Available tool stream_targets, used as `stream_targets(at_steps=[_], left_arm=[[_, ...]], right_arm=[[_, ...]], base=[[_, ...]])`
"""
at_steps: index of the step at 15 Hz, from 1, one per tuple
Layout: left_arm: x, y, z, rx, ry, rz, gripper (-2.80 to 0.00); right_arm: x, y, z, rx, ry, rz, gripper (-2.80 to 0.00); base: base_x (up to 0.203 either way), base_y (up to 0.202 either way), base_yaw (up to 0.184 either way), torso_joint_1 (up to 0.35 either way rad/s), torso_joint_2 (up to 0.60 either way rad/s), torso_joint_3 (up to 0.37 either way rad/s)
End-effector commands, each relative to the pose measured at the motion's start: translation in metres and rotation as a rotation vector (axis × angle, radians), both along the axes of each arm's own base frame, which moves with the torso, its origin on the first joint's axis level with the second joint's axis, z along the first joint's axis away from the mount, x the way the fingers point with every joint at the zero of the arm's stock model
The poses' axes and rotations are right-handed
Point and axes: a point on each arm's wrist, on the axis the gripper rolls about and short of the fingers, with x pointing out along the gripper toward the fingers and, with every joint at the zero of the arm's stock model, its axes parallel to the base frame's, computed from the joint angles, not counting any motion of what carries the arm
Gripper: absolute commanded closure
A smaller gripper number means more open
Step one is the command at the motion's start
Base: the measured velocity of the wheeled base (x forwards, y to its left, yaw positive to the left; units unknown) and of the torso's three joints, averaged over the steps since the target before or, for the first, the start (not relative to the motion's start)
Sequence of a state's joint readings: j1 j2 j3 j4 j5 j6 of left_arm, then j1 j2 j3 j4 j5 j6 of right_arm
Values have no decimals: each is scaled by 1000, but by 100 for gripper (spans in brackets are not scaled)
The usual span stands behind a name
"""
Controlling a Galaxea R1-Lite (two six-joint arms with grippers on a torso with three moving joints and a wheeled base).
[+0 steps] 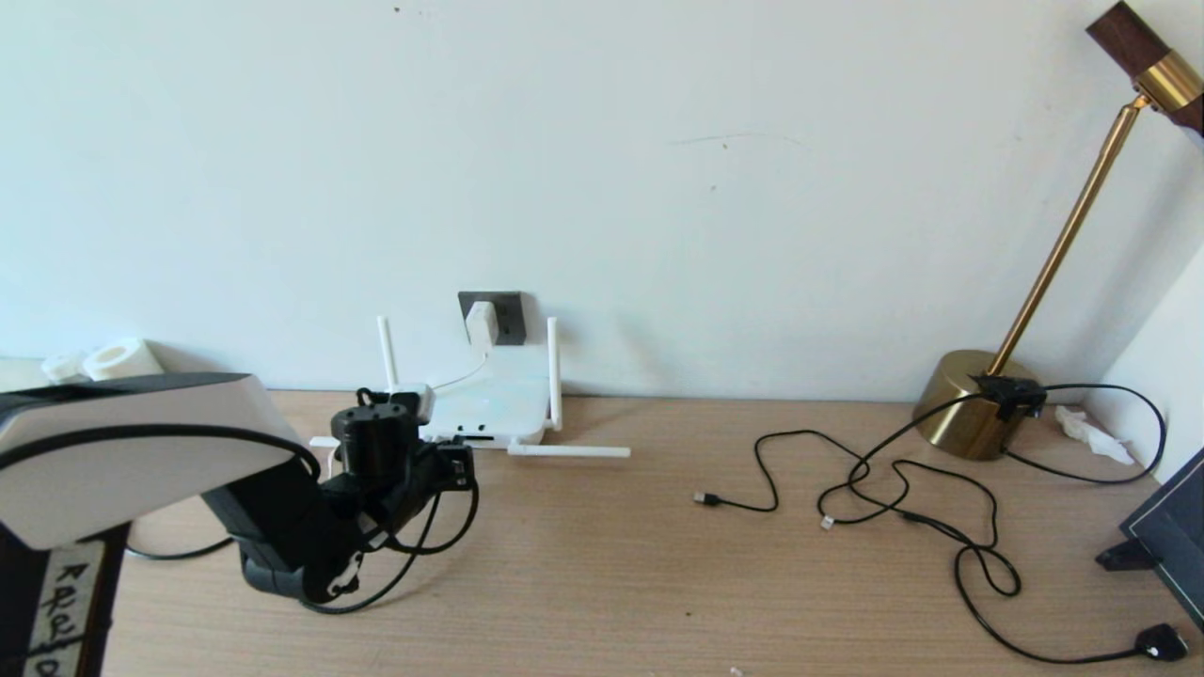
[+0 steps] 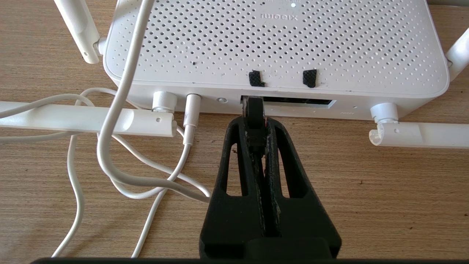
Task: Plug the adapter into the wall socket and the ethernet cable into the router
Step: Plug cable into router interface
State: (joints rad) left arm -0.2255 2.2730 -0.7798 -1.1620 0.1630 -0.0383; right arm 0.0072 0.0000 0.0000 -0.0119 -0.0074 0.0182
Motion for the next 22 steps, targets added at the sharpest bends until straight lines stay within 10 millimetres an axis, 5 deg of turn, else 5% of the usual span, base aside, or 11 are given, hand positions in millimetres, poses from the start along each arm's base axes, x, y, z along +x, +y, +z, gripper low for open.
stream_targets(at_steps=[1, 22], left_arm=[[1, 0, 0, -1, -7, 2, 0], [13, 2, -2, -2, -5, 7, 0]], right_arm=[[0, 0, 0, 0, 1, 0, -280], [0, 0, 0, 0, 1, 0, -280]], base=[[0, 0, 0, 0, 0, 0], [0, 0, 0, 0, 0, 0]])
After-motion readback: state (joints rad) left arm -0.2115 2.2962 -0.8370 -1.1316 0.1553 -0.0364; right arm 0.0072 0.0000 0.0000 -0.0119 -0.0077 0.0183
